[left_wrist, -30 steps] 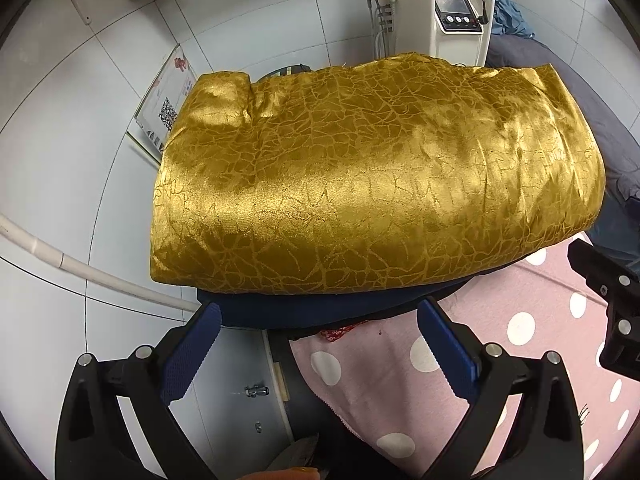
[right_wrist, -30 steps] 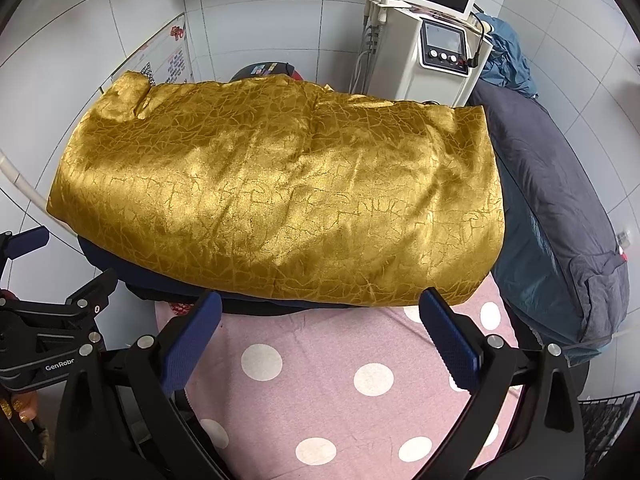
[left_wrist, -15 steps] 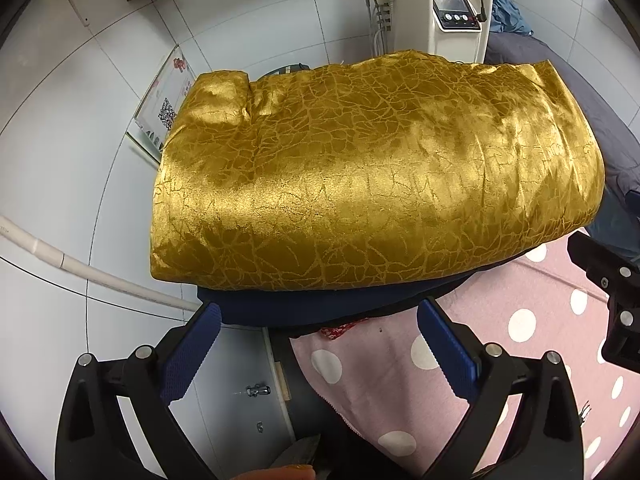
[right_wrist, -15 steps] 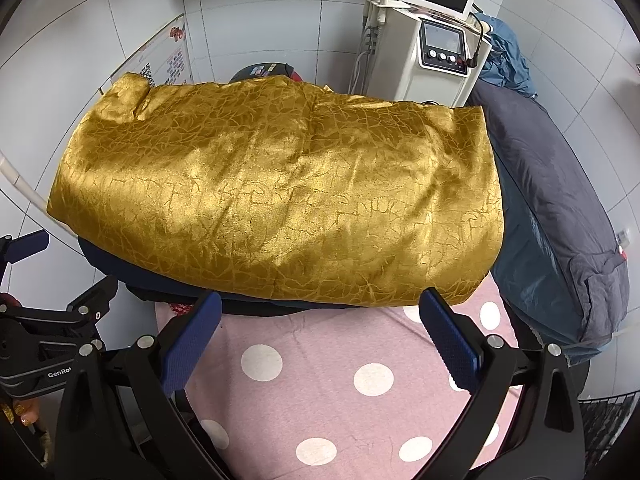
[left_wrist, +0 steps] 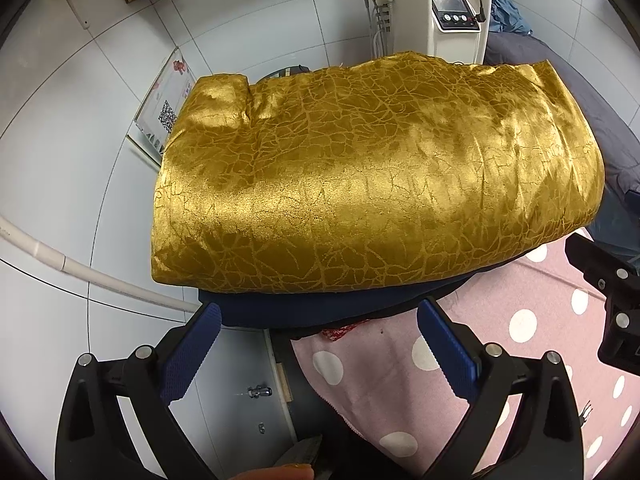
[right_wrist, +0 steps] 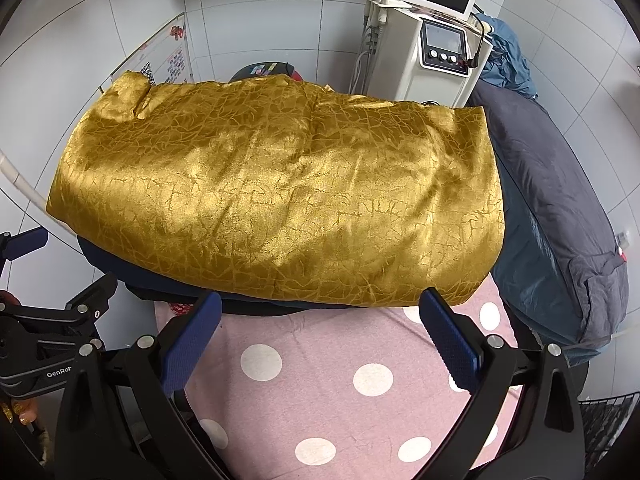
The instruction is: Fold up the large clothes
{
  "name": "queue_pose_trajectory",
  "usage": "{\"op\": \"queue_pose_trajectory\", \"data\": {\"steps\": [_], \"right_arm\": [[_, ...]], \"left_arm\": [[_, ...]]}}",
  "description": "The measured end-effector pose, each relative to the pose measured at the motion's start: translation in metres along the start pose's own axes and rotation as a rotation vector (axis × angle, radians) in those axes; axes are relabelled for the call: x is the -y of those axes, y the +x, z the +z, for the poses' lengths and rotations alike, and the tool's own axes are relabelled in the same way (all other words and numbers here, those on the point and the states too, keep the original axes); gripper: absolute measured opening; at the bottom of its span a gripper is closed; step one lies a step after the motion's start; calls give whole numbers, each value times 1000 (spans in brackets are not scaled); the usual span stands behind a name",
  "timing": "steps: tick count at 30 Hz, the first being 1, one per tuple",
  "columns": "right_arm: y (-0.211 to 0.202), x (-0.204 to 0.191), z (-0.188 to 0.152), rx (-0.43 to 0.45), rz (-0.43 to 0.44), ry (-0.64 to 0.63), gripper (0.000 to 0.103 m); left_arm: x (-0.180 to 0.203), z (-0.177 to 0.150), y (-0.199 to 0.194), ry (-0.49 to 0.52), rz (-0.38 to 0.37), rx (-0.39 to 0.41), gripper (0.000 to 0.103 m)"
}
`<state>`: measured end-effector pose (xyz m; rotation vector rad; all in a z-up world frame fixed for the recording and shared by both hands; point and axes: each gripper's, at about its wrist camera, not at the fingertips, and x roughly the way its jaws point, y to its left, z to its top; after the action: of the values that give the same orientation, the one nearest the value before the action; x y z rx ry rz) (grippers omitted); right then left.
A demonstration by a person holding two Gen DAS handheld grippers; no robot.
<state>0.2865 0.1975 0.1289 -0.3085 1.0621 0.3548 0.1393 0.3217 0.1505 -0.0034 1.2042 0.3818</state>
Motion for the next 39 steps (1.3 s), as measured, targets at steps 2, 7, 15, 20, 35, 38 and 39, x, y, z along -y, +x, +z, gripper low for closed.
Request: {"op": "queue_pose_trajectory", "data": {"steps": [2,7,15,20,35,38,39], "right_arm": [[0,0,0,-1,0,-1,97],[0,0,0,0,0,-2,97],[0,0,0,-1,-1,-4,97],[0,-2,0,0,-2,-5,97],[0,-2,1,5,-9,1,97],[0,1,1,9,-12,10,97],[-1,3,1,11,-12,16,97]], "left_arm": [[0,0,0,0,0,-2,97],[0,1,0,2,2,-3,97],[-2,1,1,1,-2,-5,97],[-2,1,3,0,-6,-10,97],[4,-6,-2,17,-24,123,97],[4,-5,-4,10,-27,134,96],[4,-4,-5,9,-28,137,96]]}}
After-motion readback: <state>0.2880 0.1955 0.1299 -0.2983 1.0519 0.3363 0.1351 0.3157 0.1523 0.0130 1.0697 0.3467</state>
